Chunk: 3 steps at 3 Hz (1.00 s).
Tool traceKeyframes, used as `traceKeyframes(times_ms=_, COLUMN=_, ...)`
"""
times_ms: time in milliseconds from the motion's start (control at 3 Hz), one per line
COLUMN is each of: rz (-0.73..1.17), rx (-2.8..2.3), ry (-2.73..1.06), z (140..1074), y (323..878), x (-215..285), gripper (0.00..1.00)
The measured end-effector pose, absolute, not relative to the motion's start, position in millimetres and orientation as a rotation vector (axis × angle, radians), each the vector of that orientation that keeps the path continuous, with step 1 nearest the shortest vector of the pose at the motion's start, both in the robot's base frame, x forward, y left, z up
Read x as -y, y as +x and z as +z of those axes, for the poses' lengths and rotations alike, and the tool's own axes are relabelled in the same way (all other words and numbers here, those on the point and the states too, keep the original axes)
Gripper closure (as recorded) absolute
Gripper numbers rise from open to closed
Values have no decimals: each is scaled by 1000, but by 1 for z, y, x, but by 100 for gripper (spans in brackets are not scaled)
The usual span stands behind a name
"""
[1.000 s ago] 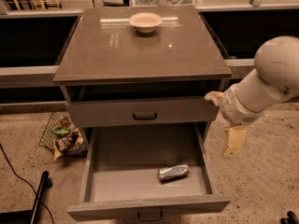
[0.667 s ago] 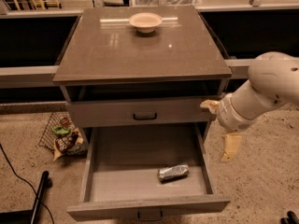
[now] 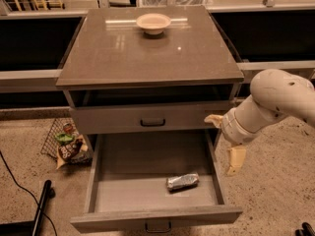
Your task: Pick redbull can from middle drawer and place on counter
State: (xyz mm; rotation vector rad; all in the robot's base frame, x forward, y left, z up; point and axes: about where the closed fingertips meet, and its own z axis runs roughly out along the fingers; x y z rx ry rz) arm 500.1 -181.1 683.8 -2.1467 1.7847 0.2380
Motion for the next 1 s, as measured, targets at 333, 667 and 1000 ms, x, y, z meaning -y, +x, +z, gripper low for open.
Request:
traceKeyframes(times_ms=333, rz=245, rx=-1781, ry=-2157, z=666, y=503, x=181, gripper=0)
traceKeyframes(times_ms=667, rz=300, rx=-1737, ry=-2163, z=626, y=511, x=179, gripper=0)
traceKeyframes(times_ms=1000, rz=332, rx=-1697, ry=-2189, z=584, y=516, x=176, gripper=0)
